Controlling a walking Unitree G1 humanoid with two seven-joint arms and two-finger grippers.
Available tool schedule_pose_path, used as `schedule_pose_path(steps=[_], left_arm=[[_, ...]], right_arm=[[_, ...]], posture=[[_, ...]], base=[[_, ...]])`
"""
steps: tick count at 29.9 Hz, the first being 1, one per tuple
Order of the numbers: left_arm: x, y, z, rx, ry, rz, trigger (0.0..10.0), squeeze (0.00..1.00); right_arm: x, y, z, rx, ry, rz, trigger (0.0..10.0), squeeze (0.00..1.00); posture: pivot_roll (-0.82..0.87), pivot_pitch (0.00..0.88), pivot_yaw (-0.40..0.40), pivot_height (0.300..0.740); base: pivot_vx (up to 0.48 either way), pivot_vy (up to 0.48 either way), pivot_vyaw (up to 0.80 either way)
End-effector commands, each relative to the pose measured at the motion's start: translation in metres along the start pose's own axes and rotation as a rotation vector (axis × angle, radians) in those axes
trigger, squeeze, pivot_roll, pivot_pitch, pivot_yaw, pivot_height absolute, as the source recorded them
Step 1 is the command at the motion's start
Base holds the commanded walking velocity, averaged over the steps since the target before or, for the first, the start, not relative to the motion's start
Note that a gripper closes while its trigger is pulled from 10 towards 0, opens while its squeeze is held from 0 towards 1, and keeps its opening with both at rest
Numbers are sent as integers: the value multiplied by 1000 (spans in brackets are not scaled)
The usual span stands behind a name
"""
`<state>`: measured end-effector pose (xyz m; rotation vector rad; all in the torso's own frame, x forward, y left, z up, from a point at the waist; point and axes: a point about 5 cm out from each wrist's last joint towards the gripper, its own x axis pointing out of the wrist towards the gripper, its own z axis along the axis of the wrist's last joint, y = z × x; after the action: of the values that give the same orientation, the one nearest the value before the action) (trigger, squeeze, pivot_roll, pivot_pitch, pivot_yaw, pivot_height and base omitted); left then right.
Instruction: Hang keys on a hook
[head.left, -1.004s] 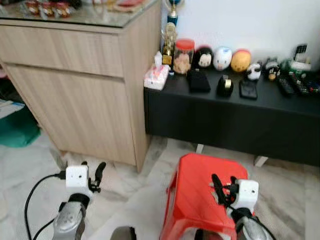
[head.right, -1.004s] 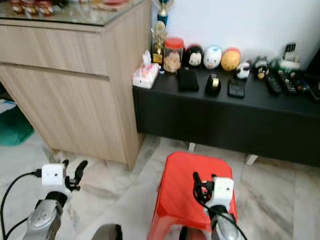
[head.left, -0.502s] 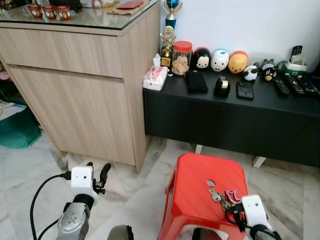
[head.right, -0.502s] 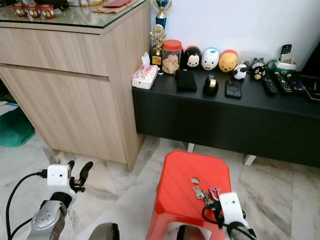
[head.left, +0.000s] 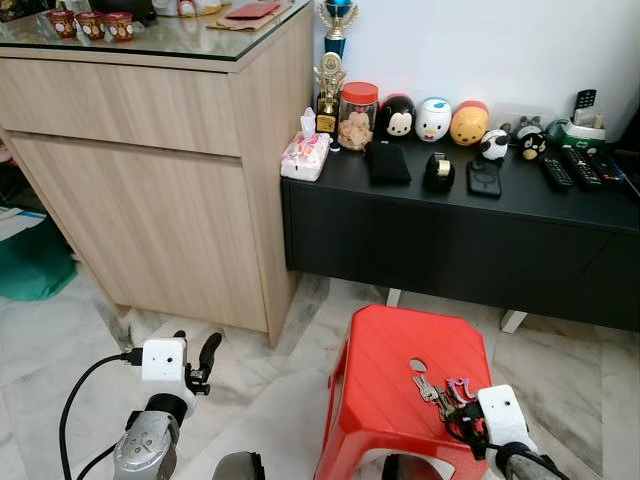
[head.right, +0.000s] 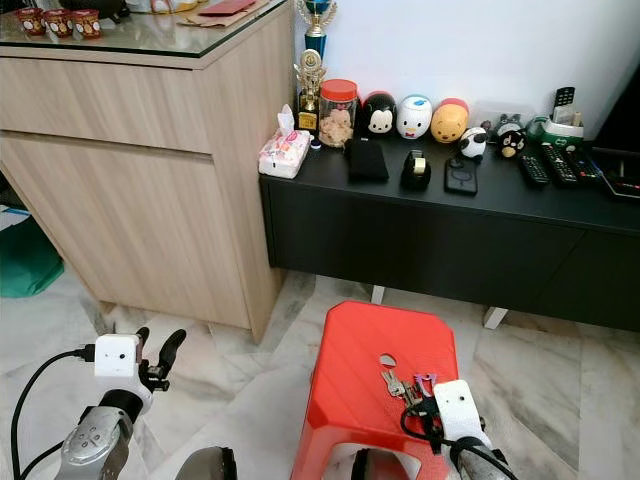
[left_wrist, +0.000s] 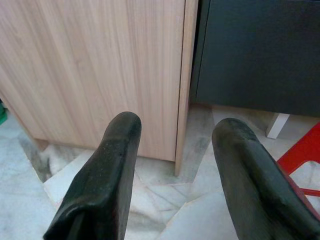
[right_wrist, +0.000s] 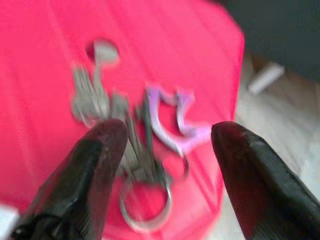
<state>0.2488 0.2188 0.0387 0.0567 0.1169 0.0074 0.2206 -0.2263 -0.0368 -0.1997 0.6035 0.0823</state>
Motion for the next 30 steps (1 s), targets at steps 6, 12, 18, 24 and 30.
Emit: schedule_pose_path(steps=[6,12,18,24,30], left_arm=[[3,0,1,13,3,-10,10000,0],[4,-1,1,12,4,-11,10000,0],[3,-1,0,12,4,-10,10000,0],[1,0,0,14,6,-9,10000,0],[-1,1,0,18,10,-11,10000,0]], right_arm=[[-5,9,-6,8,10,1,10000,0],[-13,18,-21,95,60,-18,10000,0],[-11,20,-23,146,87,-23,10000,0],[-4,15,-18,186,105,-61,10000,0],[0,15,-15,223,116,-68,10000,0]], posture=[[38,0,-37,611],[31,0,-38,611],[36,0,-39,611],[40,0,-36,611],[46,0,-33,611]], base=[[0,0,0],[0,0,0],[0,0,0],[0,0,0],[0,0,0]])
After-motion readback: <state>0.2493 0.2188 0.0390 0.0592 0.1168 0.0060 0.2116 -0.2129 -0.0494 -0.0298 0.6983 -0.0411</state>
